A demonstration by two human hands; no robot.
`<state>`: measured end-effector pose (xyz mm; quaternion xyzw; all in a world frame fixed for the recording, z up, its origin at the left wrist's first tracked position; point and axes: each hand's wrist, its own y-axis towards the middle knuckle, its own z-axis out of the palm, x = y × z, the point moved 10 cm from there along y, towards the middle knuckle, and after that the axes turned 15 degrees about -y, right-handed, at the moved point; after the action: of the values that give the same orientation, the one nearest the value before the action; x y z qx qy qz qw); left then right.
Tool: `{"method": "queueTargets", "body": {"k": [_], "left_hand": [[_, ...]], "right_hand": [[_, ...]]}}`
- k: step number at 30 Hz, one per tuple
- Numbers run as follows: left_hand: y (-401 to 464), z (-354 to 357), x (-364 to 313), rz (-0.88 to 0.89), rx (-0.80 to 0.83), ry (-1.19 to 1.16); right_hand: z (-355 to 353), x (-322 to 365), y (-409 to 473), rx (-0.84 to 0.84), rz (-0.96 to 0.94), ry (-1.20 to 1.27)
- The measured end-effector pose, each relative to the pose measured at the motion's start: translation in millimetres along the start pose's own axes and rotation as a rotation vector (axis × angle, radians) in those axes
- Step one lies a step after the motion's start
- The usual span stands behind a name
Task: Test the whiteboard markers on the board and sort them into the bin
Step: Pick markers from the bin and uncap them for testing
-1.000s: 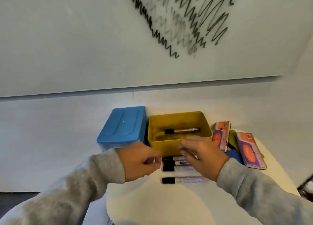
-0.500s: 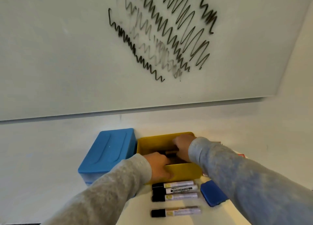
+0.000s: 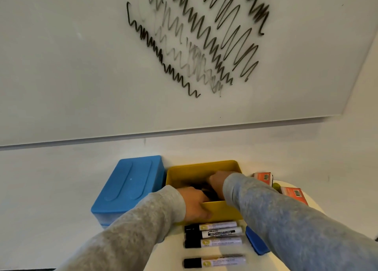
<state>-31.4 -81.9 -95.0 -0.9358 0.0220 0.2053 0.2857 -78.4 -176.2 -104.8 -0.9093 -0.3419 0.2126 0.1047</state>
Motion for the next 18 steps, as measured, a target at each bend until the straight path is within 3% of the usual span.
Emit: {"method": "queueTargets", "body": {"k": [6,13,18], "left_hand": [[-8,-17,-6,0.048,-0.052,-0.007],[-36,-89,-13,0.272,-0.432,-0.359],[-45,-99,-24,0.307,-0.576,-0.235]], "right_hand": [[-17,-3,-7,-0.008,-0.011,0.089],[-67,-56,-51,-0.334,0.045,0.665],[-82,-68,-86,-0.482,0.036,1.015]]}}
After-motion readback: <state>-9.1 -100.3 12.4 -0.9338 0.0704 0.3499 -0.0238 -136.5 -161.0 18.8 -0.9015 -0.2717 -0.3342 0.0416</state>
